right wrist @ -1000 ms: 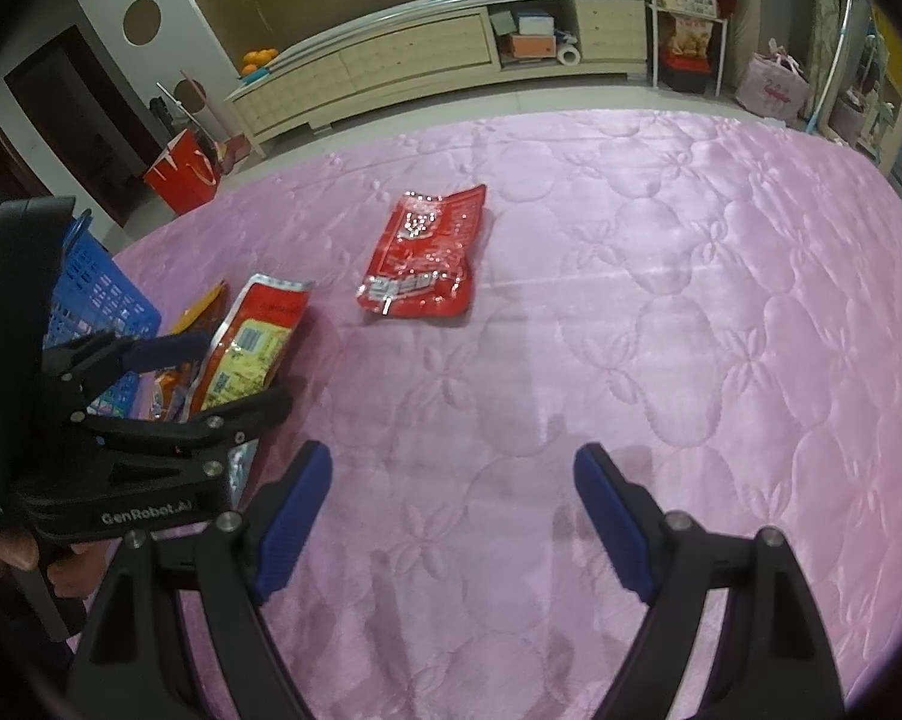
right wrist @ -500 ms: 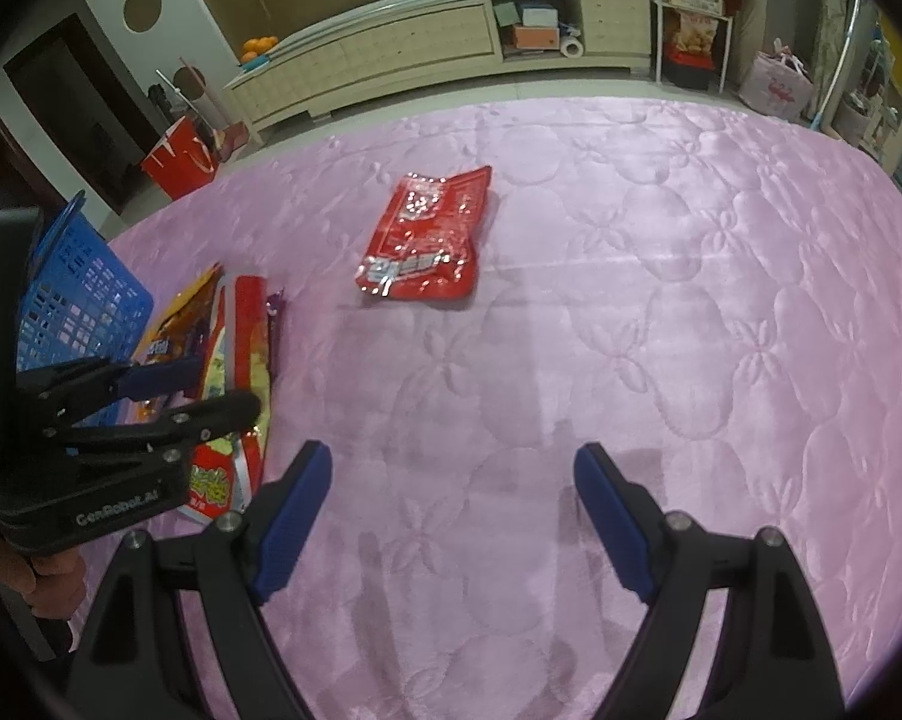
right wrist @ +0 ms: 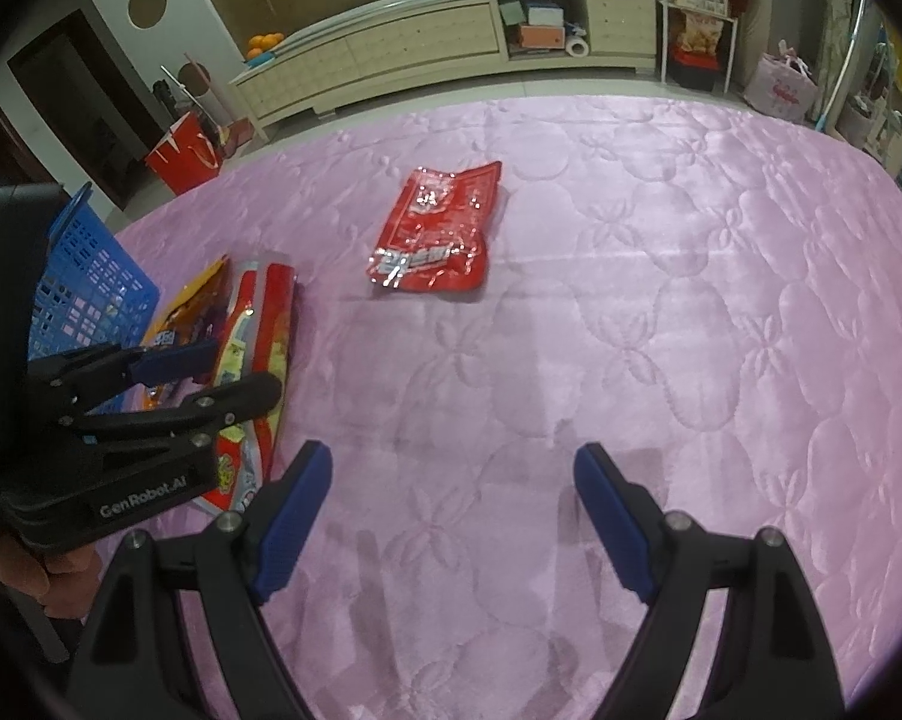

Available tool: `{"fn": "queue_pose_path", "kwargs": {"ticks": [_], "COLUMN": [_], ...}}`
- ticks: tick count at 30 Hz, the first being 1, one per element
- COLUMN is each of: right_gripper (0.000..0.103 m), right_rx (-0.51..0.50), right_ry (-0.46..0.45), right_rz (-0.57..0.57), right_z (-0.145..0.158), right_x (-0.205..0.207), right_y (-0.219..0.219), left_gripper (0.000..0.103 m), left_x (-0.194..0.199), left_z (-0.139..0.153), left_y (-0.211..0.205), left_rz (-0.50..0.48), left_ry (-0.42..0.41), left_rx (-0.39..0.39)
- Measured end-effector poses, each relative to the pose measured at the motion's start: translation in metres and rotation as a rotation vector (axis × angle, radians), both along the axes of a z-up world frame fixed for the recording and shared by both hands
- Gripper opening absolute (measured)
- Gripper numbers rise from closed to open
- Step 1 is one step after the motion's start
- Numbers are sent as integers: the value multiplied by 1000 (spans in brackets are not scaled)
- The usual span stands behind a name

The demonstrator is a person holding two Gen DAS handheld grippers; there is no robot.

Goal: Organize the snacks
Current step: 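Close the left tool on the red-and-silver pouch, then grasp the purple packet with the right tool while the left tool holds the pouch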

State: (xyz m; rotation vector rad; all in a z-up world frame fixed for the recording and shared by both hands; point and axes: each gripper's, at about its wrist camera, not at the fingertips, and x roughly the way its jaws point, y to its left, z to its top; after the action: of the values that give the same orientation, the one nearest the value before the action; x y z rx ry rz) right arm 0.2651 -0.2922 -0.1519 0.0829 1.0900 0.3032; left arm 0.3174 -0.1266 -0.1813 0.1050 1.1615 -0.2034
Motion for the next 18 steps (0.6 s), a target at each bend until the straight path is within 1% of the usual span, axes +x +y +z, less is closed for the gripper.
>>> {"fn": "queue_pose_path", "kwargs": {"ticks": [2, 4, 5, 6, 8, 11, 13, 18], "right_gripper": [86, 86, 86, 86, 86, 86, 86, 86], "right_rx": [1, 2, 2, 3, 4, 2, 7, 15], "right_ry": [2, 6, 9, 11, 13, 15, 14, 14], "right_rz": [-2, -5, -6, -7, -6, -6, -4, 7], "right_z": [0, -1, -1, -1, -1, -2, -1, -2], "right_x": [0, 0, 0, -1, -1, 0, 0, 1], "right_y": [0, 0, -1, -1, -1, -2, -3, -1], "left_gripper": [31, 19, 1, 0, 0, 0, 0, 0], "left_x": [-5, -12, -13, -15, -16, -16, -17, -23], "left_z": [1, 4, 5, 3, 0, 1, 7, 29], "left_y": [-3, -9, -12, -15, -18, -16, -12, 0], "left_rz": [-12, -28, -42, -34, -35, -23, -15, 13], "left_ry": [-8, -35, -27, -17, -27, -22, -39, -99], "left_rx": [-17, -10, -33, -24, -12, -40, -56, -62]}}
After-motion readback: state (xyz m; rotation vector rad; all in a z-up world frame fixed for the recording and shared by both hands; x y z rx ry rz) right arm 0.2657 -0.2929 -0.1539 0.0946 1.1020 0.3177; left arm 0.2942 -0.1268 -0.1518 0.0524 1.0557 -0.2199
